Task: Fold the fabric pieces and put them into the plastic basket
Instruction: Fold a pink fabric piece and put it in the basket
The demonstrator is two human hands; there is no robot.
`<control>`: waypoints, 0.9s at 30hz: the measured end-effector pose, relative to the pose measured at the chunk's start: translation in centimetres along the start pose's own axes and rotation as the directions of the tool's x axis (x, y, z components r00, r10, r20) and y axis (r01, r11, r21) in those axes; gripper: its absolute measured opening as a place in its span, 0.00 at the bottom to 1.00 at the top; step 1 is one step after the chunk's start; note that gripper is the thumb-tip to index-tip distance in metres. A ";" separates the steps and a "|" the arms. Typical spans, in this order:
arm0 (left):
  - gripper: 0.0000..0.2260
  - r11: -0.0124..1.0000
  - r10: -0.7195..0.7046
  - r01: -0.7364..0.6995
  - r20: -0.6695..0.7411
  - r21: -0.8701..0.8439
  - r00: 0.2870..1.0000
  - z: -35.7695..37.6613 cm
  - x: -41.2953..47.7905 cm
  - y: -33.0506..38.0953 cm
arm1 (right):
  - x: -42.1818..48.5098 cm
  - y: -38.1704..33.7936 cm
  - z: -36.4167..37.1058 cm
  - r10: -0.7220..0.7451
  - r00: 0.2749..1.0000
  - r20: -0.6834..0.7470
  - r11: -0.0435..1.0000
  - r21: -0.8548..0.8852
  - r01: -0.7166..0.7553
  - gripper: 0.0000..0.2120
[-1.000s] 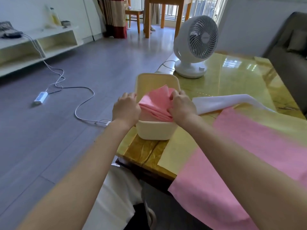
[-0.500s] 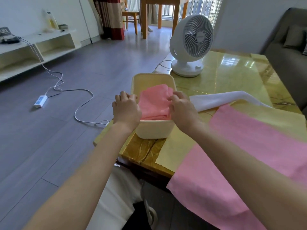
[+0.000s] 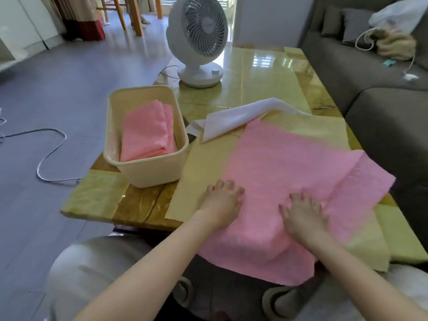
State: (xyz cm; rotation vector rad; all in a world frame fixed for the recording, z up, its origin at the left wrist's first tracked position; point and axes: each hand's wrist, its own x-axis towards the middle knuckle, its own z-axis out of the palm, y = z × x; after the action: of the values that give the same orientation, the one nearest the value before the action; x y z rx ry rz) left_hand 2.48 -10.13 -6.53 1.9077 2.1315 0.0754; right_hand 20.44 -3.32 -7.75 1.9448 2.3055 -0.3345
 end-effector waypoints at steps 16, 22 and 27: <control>0.21 0.973 -0.223 0.224 -0.022 0.053 0.974 -1.6 6.4 -1.3 | 5.1 2.8 -3.5 -0.290 0.942 -0.170 0.905 0.273 0.327 0.08; 0.18 0.964 0.179 -0.192 -0.084 -0.187 0.980 -0.7 2.6 7.2 | 3.4 7.3 -2.8 -0.425 0.901 -0.090 0.879 0.197 0.434 0.19; 0.34 0.963 0.258 -0.265 0.112 0.043 0.960 1.2 1.6 9.5 | 3.2 8.7 -1.8 -0.503 0.859 -0.094 0.825 0.244 0.509 0.19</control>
State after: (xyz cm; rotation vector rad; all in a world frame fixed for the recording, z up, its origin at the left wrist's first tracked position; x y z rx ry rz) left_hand 11.84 -7.51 -5.82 2.1664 1.8222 -0.0333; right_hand 28.51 1.57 -7.57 1.3794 2.8995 -0.6938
